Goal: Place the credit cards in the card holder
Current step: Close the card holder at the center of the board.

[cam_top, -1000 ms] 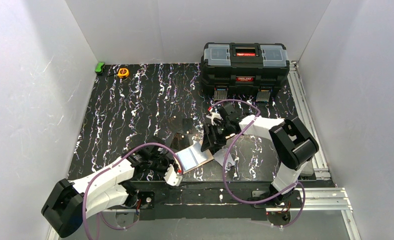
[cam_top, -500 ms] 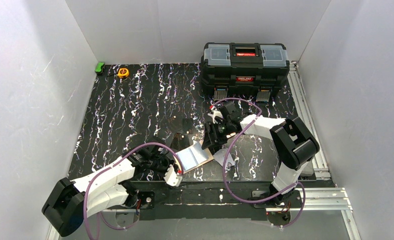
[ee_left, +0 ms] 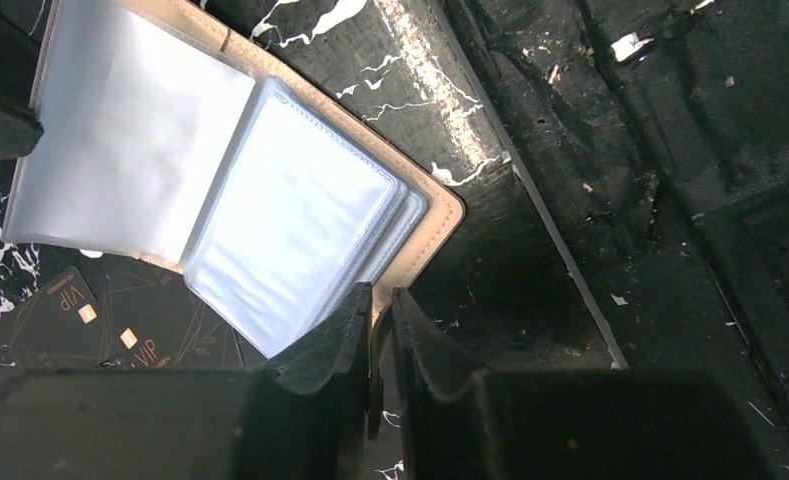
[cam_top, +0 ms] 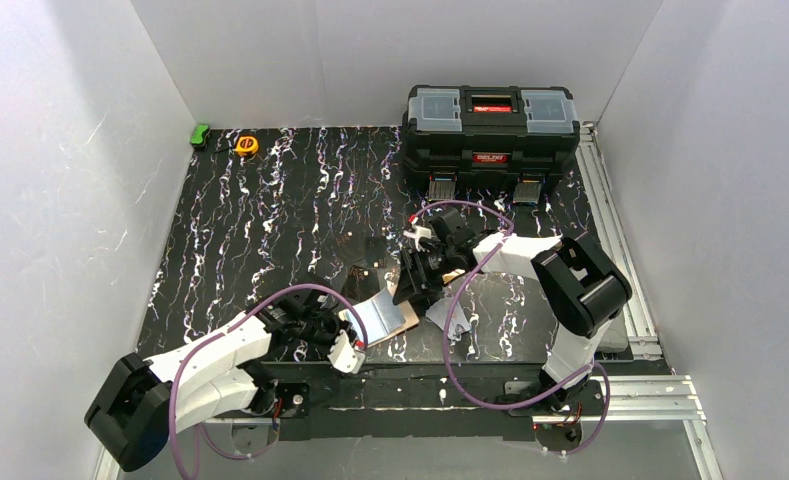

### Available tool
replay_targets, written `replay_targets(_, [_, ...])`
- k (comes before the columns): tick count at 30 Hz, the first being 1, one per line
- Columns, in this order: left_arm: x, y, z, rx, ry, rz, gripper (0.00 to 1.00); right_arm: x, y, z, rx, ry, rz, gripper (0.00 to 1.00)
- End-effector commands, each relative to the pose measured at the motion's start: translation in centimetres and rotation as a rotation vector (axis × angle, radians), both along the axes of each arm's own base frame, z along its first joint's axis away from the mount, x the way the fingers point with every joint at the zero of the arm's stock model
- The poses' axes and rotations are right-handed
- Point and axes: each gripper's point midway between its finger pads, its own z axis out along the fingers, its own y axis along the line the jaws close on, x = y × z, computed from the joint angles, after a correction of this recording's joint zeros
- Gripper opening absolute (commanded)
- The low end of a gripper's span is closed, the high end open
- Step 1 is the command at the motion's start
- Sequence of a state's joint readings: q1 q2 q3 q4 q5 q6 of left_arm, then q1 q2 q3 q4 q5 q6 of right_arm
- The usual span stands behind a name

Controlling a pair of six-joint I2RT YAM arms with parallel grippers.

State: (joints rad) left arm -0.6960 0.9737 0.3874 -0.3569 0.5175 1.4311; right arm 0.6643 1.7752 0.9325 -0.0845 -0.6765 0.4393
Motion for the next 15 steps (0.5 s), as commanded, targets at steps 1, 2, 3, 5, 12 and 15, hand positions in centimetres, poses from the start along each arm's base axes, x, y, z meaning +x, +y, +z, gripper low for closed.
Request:
replay_targets(1, [-1.0,-0.4,-0.1,-0.023,0.045,-0.030,0.12,-0.6,1.4,3.6,0.139,-0.021,0.049,0.62])
replay_targets(2, [-1.0,-0.5,-0.1,-0.025,0.046,-0.030,0.12,-0.6,1.6,4.3,0.163,-0.033,0.057,0.62])
replay_targets(3, [-1.0,-0.5,-0.1,-0.028,0.045,-0.029,0.12,-0.6,1.8,5.0,0.186,-0.045,0.066,0.61])
replay_targets(5, [-0.9,-0.6,-0.1,-0.032,0.042,-0.027,0.12,-0.8,2.0,5.9,0.216,-0.042,0.086,0.60])
replay_targets(12, [-0.6,-1.0,-0.2,-0.056,0.041,-0.008,0.12,-1.2,2.9,6.8,0.272,-0.005,0.139,0.59])
replay_targets(15, [-0.4,-1.2,-0.3,-0.061,0.041,-0.003,0.12,-1.4,3.3,6.7,0.303,0.033,0.159,0.59])
